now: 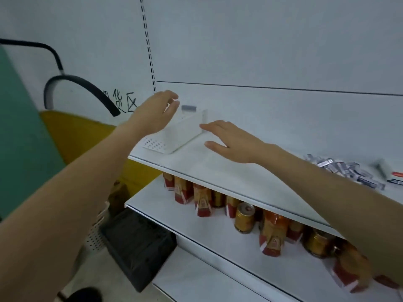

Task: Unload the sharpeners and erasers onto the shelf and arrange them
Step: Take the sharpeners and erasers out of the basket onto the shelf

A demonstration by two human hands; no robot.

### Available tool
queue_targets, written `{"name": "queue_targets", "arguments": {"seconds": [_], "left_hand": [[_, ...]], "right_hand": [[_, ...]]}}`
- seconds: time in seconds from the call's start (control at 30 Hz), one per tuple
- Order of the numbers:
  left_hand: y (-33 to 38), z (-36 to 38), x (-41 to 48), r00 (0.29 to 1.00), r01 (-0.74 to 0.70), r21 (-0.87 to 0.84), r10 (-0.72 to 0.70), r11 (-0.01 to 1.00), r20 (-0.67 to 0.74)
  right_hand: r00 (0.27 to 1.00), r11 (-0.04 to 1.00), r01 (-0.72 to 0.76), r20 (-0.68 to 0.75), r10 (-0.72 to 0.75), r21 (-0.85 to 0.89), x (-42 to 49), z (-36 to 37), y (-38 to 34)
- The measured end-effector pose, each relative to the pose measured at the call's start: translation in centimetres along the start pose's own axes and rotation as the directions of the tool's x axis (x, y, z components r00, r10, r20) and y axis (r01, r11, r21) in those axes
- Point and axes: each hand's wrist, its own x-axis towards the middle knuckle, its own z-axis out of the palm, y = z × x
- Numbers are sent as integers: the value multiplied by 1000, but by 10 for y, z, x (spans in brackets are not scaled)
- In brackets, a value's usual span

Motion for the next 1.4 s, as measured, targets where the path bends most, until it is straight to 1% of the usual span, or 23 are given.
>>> {"name": "queue_targets", "arguments": {"seconds": [0.13, 0.23, 0.3, 0.37, 0.43, 0.5, 0.6, 0.67, 0.77, 0.83, 0.9, 0.93, 0.97, 1.03, 1.07, 1.23, 1.3, 1.37, 1.4], "left_hand": [[-50, 2, 19, 1000, 26, -5, -26, 1000, -16], [-84, 11, 45, 999, 31, 7, -31, 1000, 16], [-102, 18, 64, 998, 36, 5, -36, 999, 51], [-116, 26, 78, 992, 32, -6, -31, 999, 124], [-132, 38, 92, 973, -13, 17, 9, 1000, 229], [-148, 48, 105, 943, -69, 45, 50, 997, 328], [-168, 59, 120, 882, -118, -2, 105, 993, 459], [-180, 68, 130, 825, -179, -25, 164, 983, 541], [-189, 82, 150, 706, -259, -66, 236, 964, 668], [-186, 90, 166, 599, -293, -97, 262, 951, 757], [-182, 100, 180, 463, -338, -100, 258, 936, 848], [-181, 105, 185, 398, -370, -103, 258, 923, 880], [-179, 110, 189, 349, -405, -104, 258, 909, 901], [-178, 118, 197, 282, -459, -119, 272, 880, 920], [-178, 121, 199, 264, -472, -143, 294, 870, 918], [-180, 130, 204, 153, -477, -364, 484, 800, 862], [-183, 128, 204, 74, -504, -450, 556, 737, 828], [-181, 139, 199, 20, -541, -488, 591, 685, 807], [-177, 154, 196, 6, -575, -487, 598, 658, 801]], "right_hand": [[1000, 999, 26, -8, -27, -31, 61, 11, 10], [1000, 1000, 17, -20, -18, -22, 107, 22, 30], [1000, 1000, 1, -22, -1, 29, 140, 30, 44], [998, 994, -53, -18, 55, 97, 168, 38, 57], [994, 988, -105, 0, 105, 110, 194, 47, 70], [991, 987, -132, 28, 130, 95, 215, 55, 82], [980, 976, -190, 85, 182, 104, 234, 62, 93], [972, 973, -209, 128, 195, 103, 241, 63, 97], [955, 955, -264, 173, 240, 133, 244, 62, 96], [939, 933, -316, 199, 281, 174, 244, 62, 92], [925, 907, -362, 202, 321, 215, 243, 63, 88], [918, 895, -383, 197, 343, 227, 243, 64, 86], [911, 886, -404, 192, 366, 228, 242, 65, 85], [892, 870, -444, 195, 408, 213, 242, 66, 84], [883, 862, -462, 201, 425, 207, 242, 66, 84], [840, 819, -538, 206, 502, 198, 244, 67, 78], [824, 803, -564, 203, 529, 193, 245, 68, 77], [813, 796, -579, 203, 546, 179, 246, 68, 76], [807, 791, -587, 204, 554, 174, 246, 68, 75]]}}
